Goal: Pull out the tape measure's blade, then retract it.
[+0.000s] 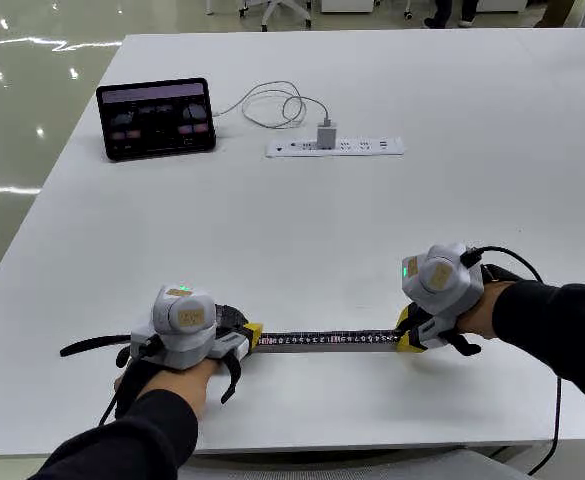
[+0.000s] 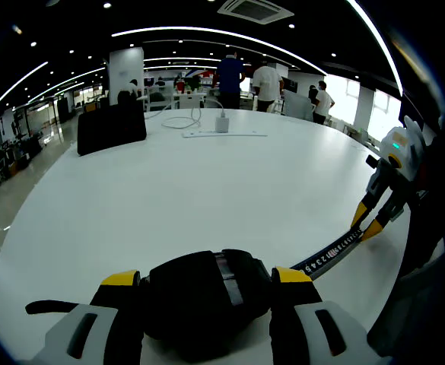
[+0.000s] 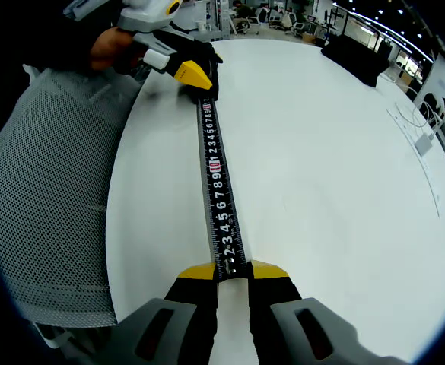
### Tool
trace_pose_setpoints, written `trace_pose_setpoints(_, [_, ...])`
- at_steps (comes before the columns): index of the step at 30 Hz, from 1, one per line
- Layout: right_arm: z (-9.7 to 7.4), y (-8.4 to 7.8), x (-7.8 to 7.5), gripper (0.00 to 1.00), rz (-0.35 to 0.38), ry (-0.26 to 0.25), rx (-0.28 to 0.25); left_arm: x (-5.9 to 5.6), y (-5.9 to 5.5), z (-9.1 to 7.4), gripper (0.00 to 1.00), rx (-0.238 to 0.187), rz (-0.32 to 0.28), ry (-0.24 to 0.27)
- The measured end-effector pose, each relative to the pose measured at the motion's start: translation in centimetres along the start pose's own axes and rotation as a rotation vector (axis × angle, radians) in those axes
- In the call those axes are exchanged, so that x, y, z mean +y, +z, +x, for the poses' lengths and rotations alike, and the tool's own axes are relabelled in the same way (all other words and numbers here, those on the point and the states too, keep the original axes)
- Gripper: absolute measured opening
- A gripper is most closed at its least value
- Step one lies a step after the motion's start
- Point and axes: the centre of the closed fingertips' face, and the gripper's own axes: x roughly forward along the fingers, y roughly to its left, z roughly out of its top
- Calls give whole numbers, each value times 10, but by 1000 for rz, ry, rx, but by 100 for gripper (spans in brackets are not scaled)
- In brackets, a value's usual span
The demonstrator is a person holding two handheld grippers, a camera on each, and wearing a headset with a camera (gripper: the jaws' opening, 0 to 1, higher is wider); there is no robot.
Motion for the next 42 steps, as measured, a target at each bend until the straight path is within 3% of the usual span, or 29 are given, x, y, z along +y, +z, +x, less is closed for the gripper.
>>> trace_pose_setpoints(42, [9,18,3,11,-14,8,-12,0,0,-1,64,1,-8,-5])
